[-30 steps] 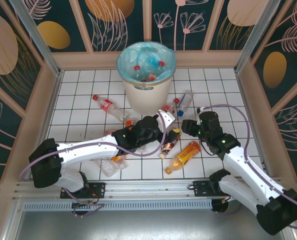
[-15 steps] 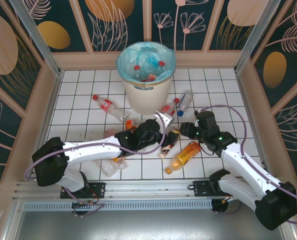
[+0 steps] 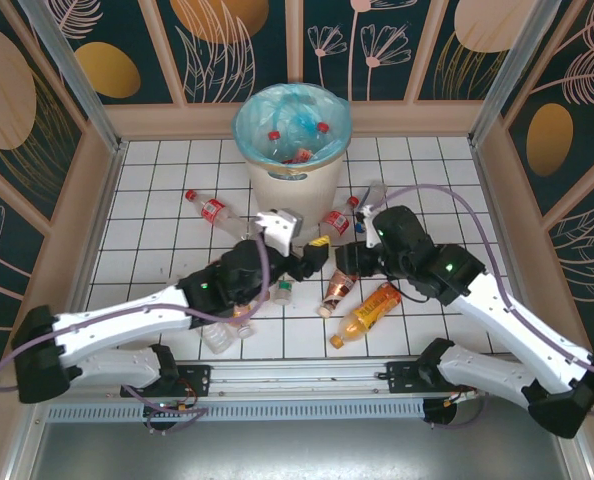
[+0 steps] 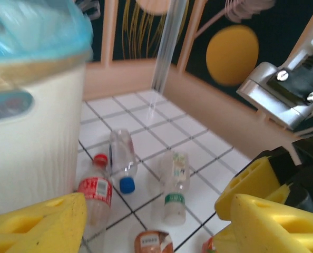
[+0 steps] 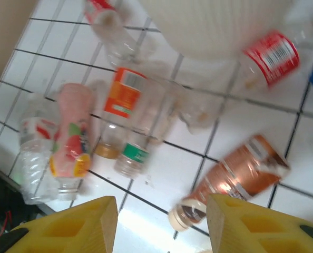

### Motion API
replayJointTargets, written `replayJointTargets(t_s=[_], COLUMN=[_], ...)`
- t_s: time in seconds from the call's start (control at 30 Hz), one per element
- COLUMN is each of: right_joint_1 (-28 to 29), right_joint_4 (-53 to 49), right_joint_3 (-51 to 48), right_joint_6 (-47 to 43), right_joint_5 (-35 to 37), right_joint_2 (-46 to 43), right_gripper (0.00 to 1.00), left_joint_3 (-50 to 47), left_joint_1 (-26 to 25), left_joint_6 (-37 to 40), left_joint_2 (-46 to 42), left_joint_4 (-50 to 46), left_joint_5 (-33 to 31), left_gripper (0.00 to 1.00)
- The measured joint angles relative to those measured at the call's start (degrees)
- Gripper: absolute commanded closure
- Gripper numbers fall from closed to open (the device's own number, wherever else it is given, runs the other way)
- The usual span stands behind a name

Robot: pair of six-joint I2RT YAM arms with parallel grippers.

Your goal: Put the plastic bottles in the bin

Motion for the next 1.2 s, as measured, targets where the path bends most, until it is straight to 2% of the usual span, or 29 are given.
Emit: replayJointTargets(t_s=[0.1,0.3,0.4,0.53,0.63,0.73,0.87,1.03,1.2], right_joint_1=[3.8,11.6,15.7,18.3,20.2,21.3,22.8,24.8,26.4], right_joint_4=[-3.1,-8.1,-8.6,-8.6,-7.9,-6.7,-6.2,-5.9,-3.9], right_joint_3=[3.9,4.1,2.5,-2.7,-6.2,-9.1,-11.8,-15.7,-18.4], right_joint_6=[-7.3,-25.7,-35.8,-48.5,-55.7,-60.8,-64.3,-66.7,-68.5], right_joint_5=[2.0,1.4,1.2,0.7,-0.7,-1.5,-1.4,-1.2,-1.2], right_joint_2=[3.4,7.9,8.4,8.4,7.8,5.5,3.8,3.7,3.5], right_gripper=[0.5,0.48,0.48,0.49,0.49,0.48,0.47,0.42,0.39], left_joint_3=[-1.6,-4.7,-5.0,-7.0,-10.3,-14.0,-16.9,-17.0,-19.5], left_joint_1=[0.0,0.0,0.0,0.0,0.0,0.0,0.0,0.0,0.0], left_joint_6=[-0.1,-0.3,0.6,3.6,8.0,14.5,24.8,37.8,48.1], left_joint_2=[-6.6,-15.0,-15.5,-13.9,-14.0,-14.9,-15.8,-15.8,-15.6], left_joint_4=[-3.0,-17.1,-24.3,-29.5,-29.3,-27.3,-26.3,-28.3,-29.8], left_joint_5=[-1.0,-1.2,1.6,9.2,15.3,18.3,20.0,24.0,23.4], left_gripper=[0.27,0.24,0.25,0.25,0.23,0.23,0.22,0.17,0.15])
